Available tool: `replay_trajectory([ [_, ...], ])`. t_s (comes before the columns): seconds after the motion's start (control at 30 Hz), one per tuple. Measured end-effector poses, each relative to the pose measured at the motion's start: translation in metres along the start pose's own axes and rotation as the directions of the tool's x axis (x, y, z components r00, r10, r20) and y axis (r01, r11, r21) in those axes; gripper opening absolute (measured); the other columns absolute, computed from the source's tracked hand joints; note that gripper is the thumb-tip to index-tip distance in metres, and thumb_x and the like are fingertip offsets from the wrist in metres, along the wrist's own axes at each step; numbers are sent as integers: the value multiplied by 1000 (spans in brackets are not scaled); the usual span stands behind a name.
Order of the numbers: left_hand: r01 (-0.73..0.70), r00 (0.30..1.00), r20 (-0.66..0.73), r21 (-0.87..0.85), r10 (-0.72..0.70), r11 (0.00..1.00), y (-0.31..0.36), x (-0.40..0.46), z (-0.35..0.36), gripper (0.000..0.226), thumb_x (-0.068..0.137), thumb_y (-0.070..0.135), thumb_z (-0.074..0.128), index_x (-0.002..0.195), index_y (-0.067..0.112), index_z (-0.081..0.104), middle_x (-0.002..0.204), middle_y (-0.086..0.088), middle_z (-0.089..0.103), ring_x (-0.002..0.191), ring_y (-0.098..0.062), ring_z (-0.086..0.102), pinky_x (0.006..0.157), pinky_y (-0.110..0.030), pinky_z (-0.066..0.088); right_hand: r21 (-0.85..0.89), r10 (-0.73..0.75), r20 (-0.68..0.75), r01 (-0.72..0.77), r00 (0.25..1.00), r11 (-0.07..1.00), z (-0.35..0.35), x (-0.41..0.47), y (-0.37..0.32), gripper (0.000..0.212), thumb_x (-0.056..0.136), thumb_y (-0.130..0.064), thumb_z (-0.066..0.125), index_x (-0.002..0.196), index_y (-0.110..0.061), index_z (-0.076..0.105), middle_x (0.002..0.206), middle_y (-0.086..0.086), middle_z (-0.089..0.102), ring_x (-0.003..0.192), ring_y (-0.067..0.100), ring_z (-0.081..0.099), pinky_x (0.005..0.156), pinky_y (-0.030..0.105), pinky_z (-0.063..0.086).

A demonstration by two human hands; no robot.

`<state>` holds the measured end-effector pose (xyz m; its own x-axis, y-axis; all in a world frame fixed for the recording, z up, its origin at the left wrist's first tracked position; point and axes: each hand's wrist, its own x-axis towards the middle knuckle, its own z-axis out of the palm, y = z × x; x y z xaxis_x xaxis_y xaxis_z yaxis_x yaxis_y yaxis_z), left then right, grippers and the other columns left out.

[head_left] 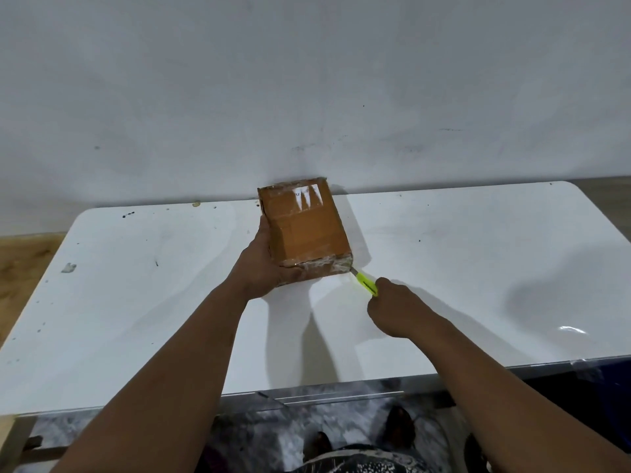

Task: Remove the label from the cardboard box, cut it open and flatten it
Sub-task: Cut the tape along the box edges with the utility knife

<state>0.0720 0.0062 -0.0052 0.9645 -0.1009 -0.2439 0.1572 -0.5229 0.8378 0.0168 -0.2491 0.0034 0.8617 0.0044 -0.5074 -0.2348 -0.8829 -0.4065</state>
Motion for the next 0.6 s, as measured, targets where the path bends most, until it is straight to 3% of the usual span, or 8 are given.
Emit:
replay_trajectory([
  [0.13,-10,1000,15,8,10,1000,-1,1,-2,133,70,27,95,161,42,-1,132,16,55,116,-12,58,90,-19,46,-16,14,-11,-14,1000,1000,-15,-13,25,14,88,-25,43,76,-19,41,79,2,55,67,19,51,57,29,37],
  [0.27,15,1000,22,3,-16,1000,2,0,-2,133,73,20,93,160,43,-4,128,20,52,115,-12,55,95,-26,43,270,26,-79,-4,997,963,-21,-17,25,13,85,-24,45,78,-14,41,75,7,52,63,23,49,60,41,49],
  [0.37,15,997,78,-24,-13,1000,0,1,-3,131,67,14,96,153,55,6,126,27,56,119,-11,59,99,-29,50,475,6,-120,52,993,878,-19,-12,6,17,84,-29,54,89,-13,48,84,14,60,69,25,60,73,50,59],
  [0.47,32,989,144,-61,-23,998,-3,-1,-7,143,58,13,100,158,53,6,139,18,58,123,-14,64,97,-40,59,571,2,-175,99,985,815,-17,0,-14,24,85,-39,59,92,-18,49,82,6,57,73,23,59,78,53,59],
  [0.6,3,975,220,-120,24,993,-4,-5,-8,136,65,-5,93,157,55,12,138,19,60,116,-11,68,93,-50,60,652,-6,-176,121,984,748,-15,12,-29,29,87,-39,63,97,-16,48,82,4,57,74,24,60,79,55,58],
])
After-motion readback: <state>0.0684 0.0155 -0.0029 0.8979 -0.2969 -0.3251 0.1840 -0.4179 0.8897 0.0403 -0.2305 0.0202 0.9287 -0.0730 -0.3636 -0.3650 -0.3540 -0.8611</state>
